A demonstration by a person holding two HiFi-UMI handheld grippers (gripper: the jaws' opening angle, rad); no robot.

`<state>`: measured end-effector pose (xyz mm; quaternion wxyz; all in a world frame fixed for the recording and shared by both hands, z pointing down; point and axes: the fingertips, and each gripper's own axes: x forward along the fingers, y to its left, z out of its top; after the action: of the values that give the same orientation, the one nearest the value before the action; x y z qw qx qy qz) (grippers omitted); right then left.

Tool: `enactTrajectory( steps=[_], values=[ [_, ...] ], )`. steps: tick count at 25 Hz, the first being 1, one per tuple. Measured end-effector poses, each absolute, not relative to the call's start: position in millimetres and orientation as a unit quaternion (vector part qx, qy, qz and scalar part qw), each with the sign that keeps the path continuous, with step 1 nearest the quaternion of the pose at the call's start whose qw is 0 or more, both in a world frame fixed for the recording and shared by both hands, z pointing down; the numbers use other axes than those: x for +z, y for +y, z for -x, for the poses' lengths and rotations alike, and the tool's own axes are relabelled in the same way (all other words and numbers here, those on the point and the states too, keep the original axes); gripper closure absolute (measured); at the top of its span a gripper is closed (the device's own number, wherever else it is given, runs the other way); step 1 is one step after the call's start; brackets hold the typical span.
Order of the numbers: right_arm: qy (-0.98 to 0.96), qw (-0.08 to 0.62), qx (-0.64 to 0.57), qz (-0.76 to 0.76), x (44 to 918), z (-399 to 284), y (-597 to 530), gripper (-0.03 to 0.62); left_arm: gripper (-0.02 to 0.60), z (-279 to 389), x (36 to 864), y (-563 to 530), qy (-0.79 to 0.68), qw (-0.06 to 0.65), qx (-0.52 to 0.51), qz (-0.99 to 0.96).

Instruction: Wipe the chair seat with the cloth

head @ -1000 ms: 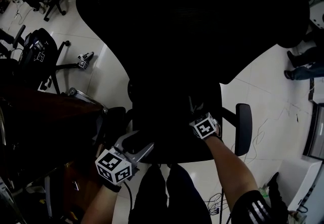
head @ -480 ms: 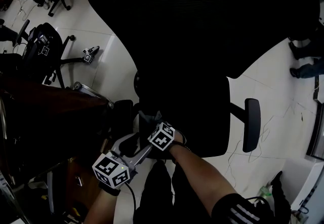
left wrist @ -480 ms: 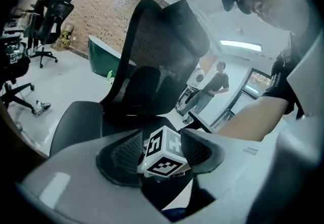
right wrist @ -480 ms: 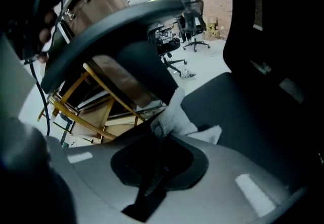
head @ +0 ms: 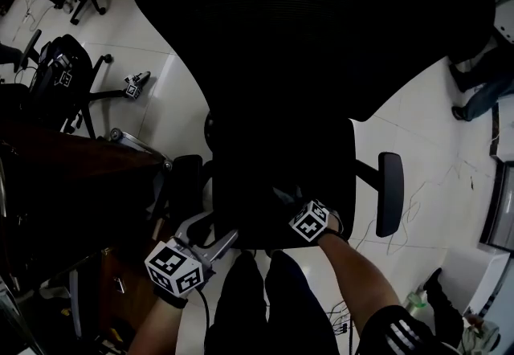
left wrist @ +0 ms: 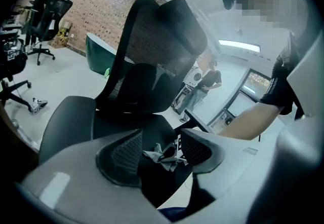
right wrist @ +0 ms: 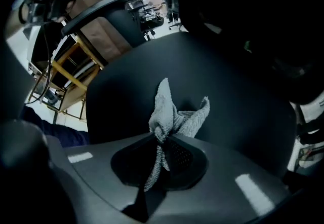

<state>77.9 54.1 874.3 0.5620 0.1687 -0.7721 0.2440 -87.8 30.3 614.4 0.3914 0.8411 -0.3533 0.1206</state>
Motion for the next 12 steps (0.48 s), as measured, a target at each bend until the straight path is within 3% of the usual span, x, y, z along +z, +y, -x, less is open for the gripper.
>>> enactTrajectory(
  steps=[7, 12],
  values=[
    [-0.721, 0.592, 0.267, -0.242, 863.4, -197.6, 46.1, 0.560, 0.322, 65.3, 615.5, 37.1, -0.334, 0.398, 0.126, -0.845],
    [-0.741, 0.562, 0.261, -0.257, 843.7, -185.7, 31.1, 0.560, 0.322, 63.3, 616.5, 43.9, -0.329, 0.400, 0.132, -0.845]
  ],
)
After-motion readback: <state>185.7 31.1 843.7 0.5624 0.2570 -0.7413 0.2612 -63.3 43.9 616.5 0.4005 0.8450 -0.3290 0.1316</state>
